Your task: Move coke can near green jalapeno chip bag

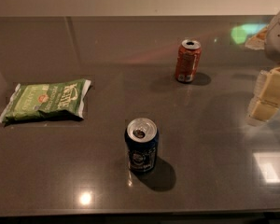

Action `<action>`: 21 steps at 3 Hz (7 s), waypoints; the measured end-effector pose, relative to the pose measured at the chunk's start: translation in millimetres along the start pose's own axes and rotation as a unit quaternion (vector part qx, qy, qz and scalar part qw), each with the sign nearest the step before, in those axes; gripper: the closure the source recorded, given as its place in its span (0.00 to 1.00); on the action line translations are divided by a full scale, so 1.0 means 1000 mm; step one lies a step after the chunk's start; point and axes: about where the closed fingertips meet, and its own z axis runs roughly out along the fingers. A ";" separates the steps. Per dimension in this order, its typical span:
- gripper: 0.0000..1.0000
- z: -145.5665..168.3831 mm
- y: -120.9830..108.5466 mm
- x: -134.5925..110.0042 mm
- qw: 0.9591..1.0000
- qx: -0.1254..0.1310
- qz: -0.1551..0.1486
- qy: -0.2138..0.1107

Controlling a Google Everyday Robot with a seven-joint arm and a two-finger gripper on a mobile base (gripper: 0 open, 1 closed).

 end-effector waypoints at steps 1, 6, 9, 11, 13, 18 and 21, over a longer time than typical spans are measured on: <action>0.00 0.000 -0.001 0.000 1.000 0.001 0.001 -0.002; 0.00 0.077 -0.134 -0.039 0.982 0.043 0.101 -0.156; 0.00 0.132 -0.180 -0.075 0.968 0.040 0.141 -0.201; 0.41 0.142 -0.180 -0.091 0.964 0.010 0.149 -0.221; 0.88 0.124 -0.164 -0.117 0.961 -0.020 0.121 -0.247; 1.00 0.133 -0.012 -0.298 0.930 -0.169 -0.103 -0.311; 0.36 0.149 -0.007 -0.316 0.924 -0.194 -0.134 -0.300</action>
Offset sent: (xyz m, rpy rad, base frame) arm 0.0605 -0.0057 -0.0050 0.1489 -0.0485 -0.0851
